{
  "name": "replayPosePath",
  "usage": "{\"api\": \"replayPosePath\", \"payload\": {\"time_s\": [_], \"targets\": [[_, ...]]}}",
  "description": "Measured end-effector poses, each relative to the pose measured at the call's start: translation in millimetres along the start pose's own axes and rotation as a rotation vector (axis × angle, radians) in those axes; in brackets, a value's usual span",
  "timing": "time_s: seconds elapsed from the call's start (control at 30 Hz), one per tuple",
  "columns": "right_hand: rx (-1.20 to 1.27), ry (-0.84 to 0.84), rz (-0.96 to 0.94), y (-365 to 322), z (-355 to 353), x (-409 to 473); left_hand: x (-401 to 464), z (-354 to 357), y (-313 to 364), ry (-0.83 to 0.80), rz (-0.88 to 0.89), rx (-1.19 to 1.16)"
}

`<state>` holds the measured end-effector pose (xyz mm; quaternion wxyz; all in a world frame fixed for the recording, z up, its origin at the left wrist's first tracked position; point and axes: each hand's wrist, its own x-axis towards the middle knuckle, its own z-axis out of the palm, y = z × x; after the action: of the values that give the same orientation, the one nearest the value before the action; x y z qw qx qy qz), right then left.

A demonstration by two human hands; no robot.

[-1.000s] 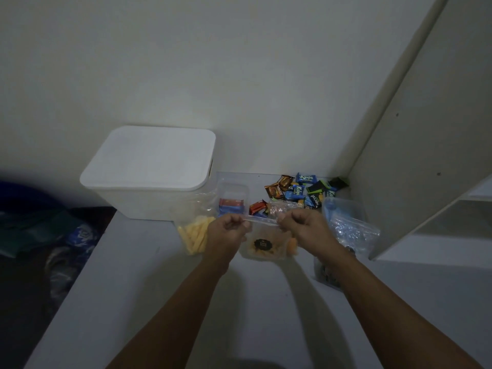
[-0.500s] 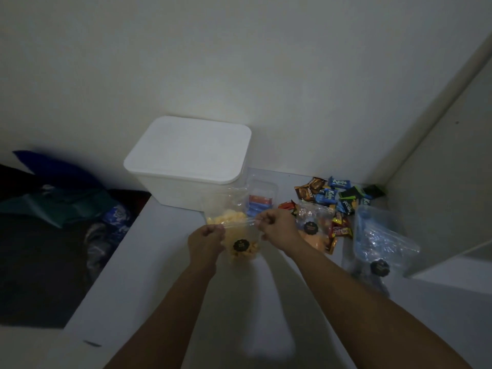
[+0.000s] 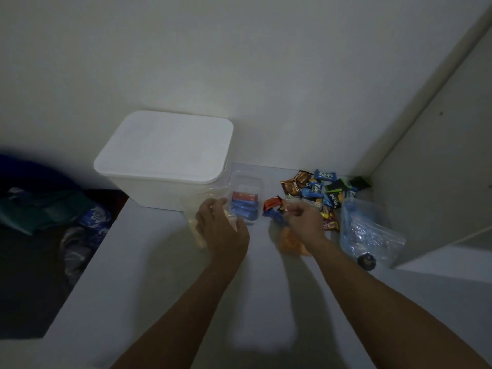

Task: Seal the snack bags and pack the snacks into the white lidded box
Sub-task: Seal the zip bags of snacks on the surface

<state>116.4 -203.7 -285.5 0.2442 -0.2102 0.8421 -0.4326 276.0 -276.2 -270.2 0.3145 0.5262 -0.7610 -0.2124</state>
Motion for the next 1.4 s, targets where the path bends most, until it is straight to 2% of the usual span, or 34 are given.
{"api": "replayPosePath", "payload": {"time_s": [0.07,0.13,0.23,0.33,0.43,0.57,0.73,0.9,1.0,1.1,1.27,1.4], "targets": [[-0.064,0.062,0.067,10.8,-14.3,9.5,-2.0,16.9,7.4,-0.109,0.159,-0.022],[-0.081,0.063,0.149,22.7,-23.6,19.9,-4.1,28.9,19.4,-0.296,0.212,-0.106],[-0.076,0.041,0.193,37.9,-30.2,32.7,-2.8,49.9,34.8,-0.588,0.123,-0.21],[-0.024,-0.004,0.227,46.7,-33.6,40.8,3.8,74.2,42.7,-0.79,0.002,-0.216],[0.027,-0.067,0.254,54.6,-33.7,47.7,10.8,92.9,44.4,-0.918,-0.119,-0.223],[0.093,-0.05,0.273,55.7,-32.8,51.4,16.5,99.6,46.9,-0.997,-0.157,-0.351],[0.093,0.022,0.25,54.9,-33.1,45.8,19.0,102.4,43.0,-0.927,-0.241,-0.452],[-0.036,0.143,-0.023,45.8,-43.2,19.5,5.8,79.0,49.5,-0.726,-0.207,-0.577],[0.014,0.101,-0.139,41.1,-50.8,-1.1,0.6,66.3,45.0,-0.722,-0.142,-0.548],[0.107,0.044,-0.193,35.6,-54.3,-17.5,-3.4,61.8,37.3,-0.728,-0.197,-0.515],[0.213,0.011,-0.258,24.7,-61.1,-35.4,-15.8,36.3,29.0,-0.554,-0.056,-0.639],[0.277,0.022,-0.278,17.2,-67.3,-42.7,-8.3,18.8,41.8,-0.447,-0.126,-0.711]]}}
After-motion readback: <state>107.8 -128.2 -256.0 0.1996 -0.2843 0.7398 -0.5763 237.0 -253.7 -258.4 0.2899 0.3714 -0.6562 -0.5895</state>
